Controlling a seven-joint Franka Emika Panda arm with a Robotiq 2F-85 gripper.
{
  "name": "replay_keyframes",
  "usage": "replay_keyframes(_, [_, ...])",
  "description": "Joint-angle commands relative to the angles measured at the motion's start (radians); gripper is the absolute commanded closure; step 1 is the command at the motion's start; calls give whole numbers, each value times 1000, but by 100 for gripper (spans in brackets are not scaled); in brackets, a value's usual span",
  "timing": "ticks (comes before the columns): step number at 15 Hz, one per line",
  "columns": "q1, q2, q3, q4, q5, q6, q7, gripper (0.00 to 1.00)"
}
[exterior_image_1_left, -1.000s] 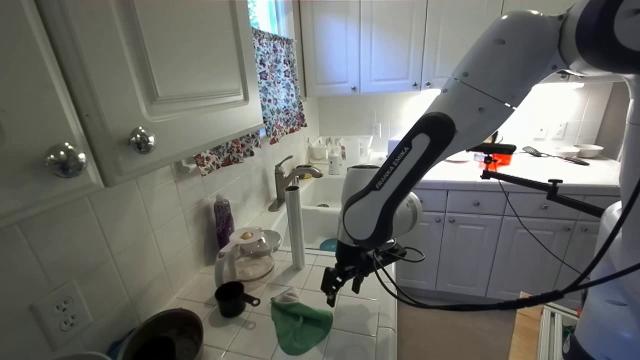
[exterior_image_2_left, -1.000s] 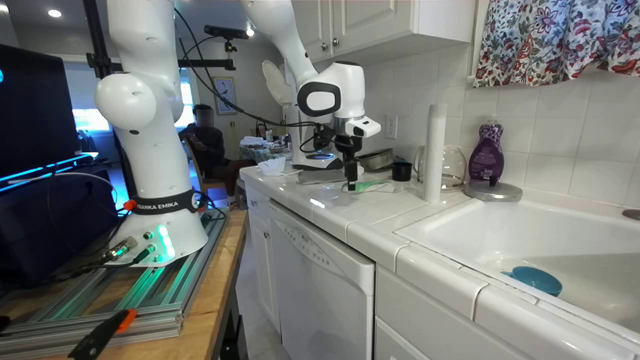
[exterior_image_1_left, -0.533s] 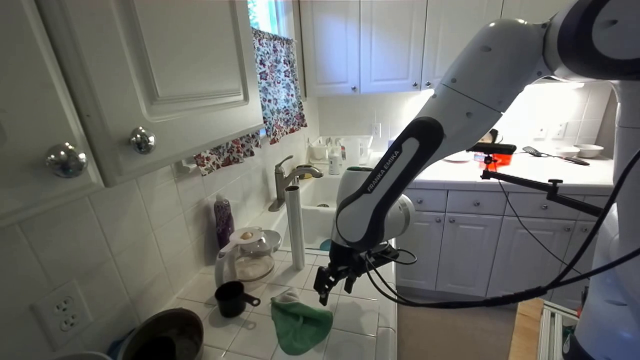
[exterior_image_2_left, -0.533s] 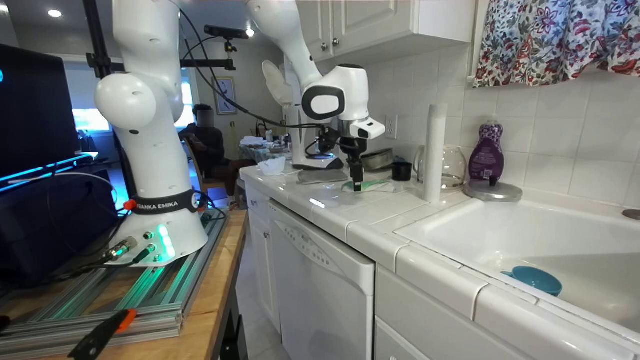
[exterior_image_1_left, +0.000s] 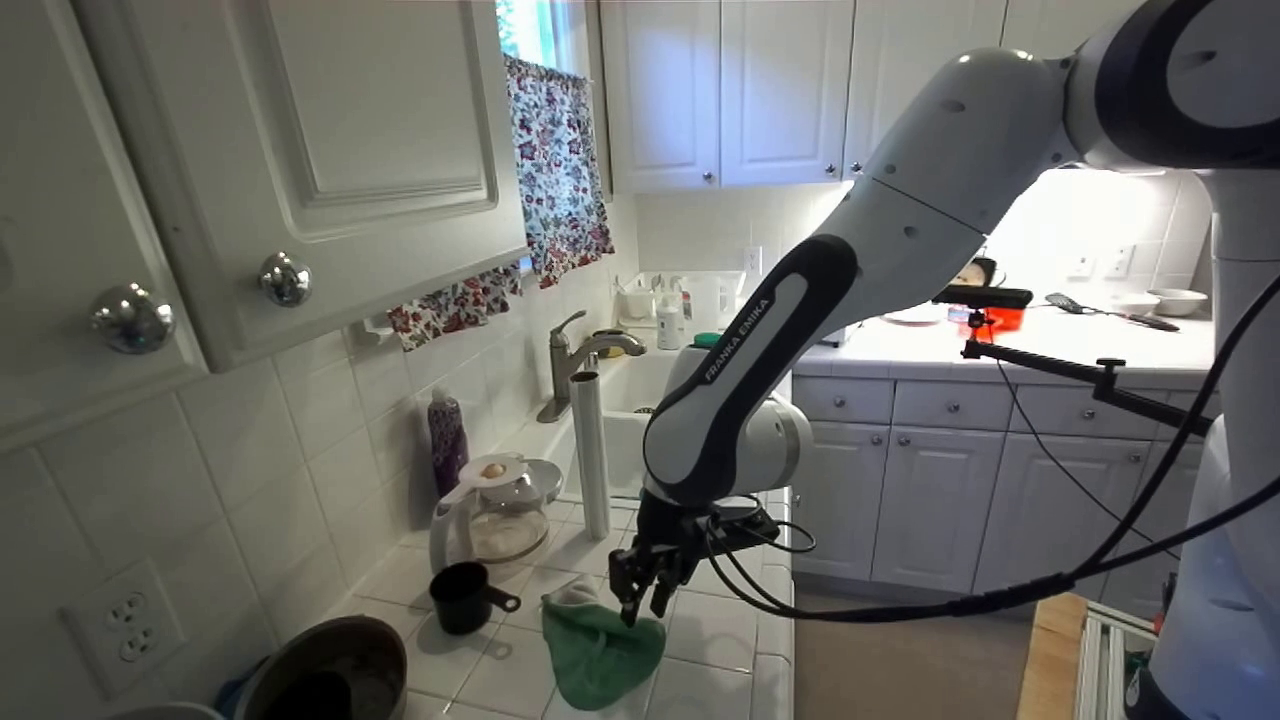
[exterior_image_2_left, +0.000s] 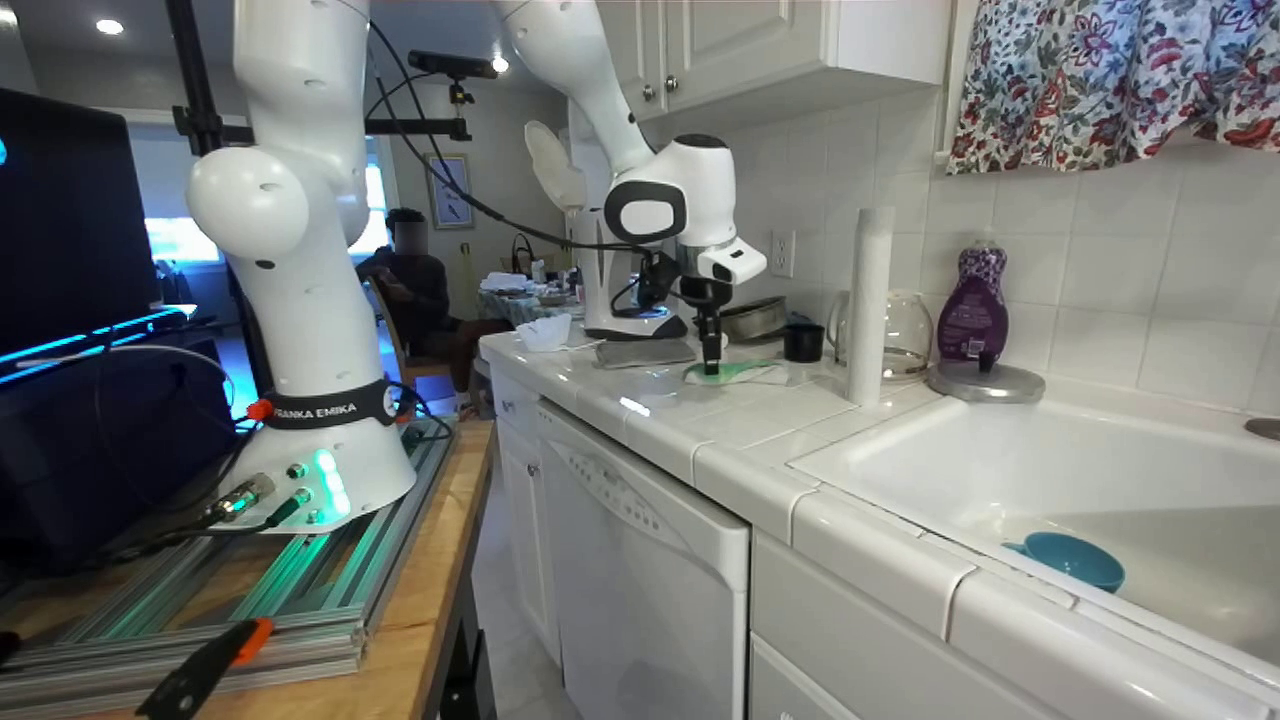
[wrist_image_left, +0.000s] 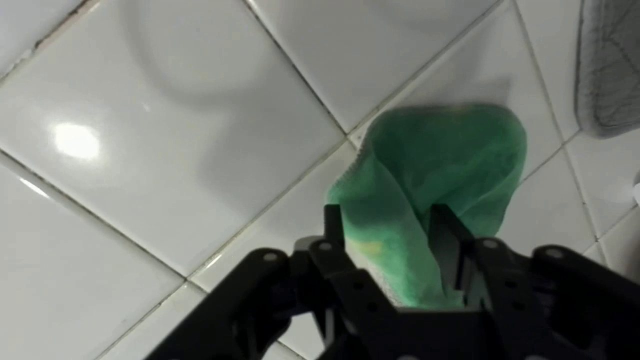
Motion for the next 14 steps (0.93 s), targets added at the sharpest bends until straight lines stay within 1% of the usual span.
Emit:
replay_keyframes(1, [-24,6,43,1,111,28,-74,78])
replay_keyframes(2, [-25,6,45,2,134,30,-85,82])
replay_keyframes(4, [-22,10,39,3,159,21,-101,81])
replay_keyframes(5, [-20,11,37,4,169,20,-106,70])
replay_keyframes(6, [-18,15,31,6,170,13,-106,56])
replay_keyframes(8, [-15,13,28,-1,167,11,-108,43])
replay_keyframes(13, [-14,27,19,-2,146,7,-101,8])
replay_keyframes(14, [-16,34,18,3,146,2,-104,9])
